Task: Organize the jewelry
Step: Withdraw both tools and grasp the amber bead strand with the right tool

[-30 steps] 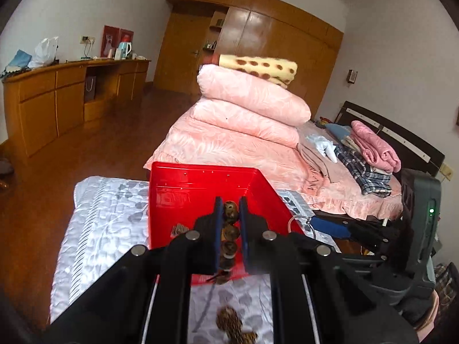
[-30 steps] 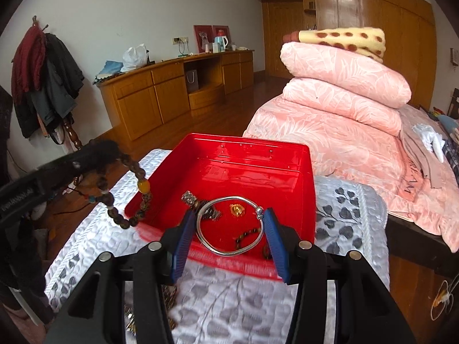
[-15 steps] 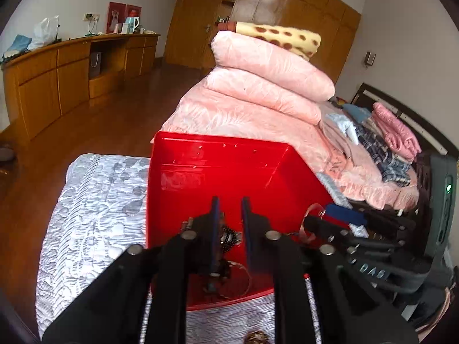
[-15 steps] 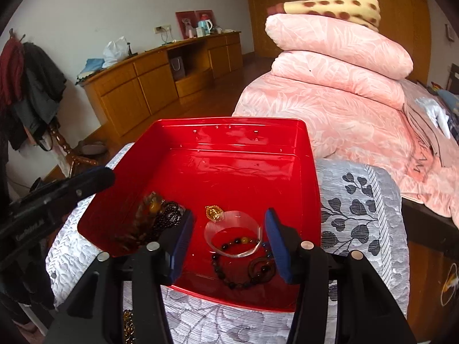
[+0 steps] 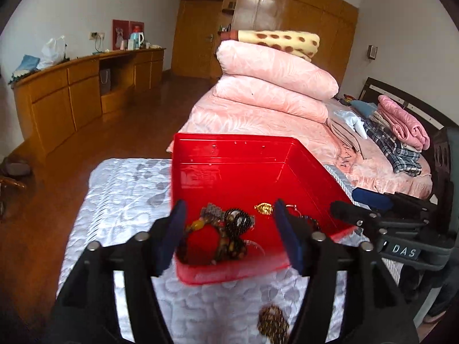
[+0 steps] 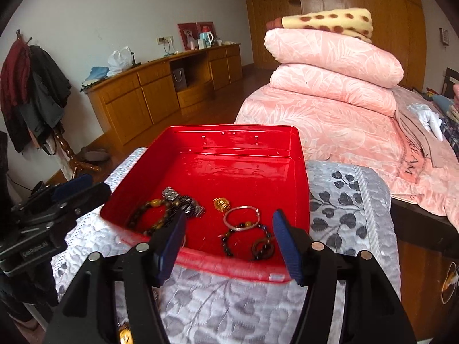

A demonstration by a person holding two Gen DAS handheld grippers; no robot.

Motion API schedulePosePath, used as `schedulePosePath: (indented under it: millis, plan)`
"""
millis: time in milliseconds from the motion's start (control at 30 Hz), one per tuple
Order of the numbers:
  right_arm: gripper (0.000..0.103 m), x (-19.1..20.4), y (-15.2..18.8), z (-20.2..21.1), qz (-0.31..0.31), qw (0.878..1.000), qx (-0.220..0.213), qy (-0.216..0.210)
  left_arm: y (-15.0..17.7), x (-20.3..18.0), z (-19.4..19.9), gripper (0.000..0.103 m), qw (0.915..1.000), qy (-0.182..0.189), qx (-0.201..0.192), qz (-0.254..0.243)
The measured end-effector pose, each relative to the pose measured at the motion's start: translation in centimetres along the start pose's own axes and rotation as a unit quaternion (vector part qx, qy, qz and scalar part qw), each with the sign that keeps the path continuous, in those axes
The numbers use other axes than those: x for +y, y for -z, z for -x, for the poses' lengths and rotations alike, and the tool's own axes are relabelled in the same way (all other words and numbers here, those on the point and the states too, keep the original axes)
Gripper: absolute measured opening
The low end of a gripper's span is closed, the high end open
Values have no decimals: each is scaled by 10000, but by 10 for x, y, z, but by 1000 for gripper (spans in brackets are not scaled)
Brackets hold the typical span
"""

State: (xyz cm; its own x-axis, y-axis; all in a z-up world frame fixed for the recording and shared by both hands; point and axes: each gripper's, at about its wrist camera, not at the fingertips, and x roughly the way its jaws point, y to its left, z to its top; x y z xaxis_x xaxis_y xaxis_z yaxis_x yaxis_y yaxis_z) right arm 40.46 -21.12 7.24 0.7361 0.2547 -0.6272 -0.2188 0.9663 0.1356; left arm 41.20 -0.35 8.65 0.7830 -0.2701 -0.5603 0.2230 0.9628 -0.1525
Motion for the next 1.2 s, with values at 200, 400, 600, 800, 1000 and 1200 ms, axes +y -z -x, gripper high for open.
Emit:
schedulePosePath:
  millis: [200, 400, 600, 800, 1000, 1200]
  plan:
    - [67, 13, 29, 28, -16, 9998, -101, -152, 23, 3, 44, 93, 9994, -235, -254, -82]
    - [75, 28, 56, 34, -28, 9995, 40, -311, 53, 28, 67, 97, 9979, -627, -81, 115]
    - [77, 50, 79, 21, 69, 9985, 337, -438, 80, 50, 78, 97, 9954, -939, 60, 157]
    - [76, 68, 93, 3, 169, 9973, 574, -434, 101, 61, 78, 97, 9942, -995, 339, 215]
    - [68, 78, 98, -10, 214, 9965, 720, -373, 113, 64, 79, 97, 9938, -968, 456, 302]
    - [60, 84, 100, -20, 267, 9957, 824, -315, 120, 68, 82, 97, 9934, -944, 502, 406]
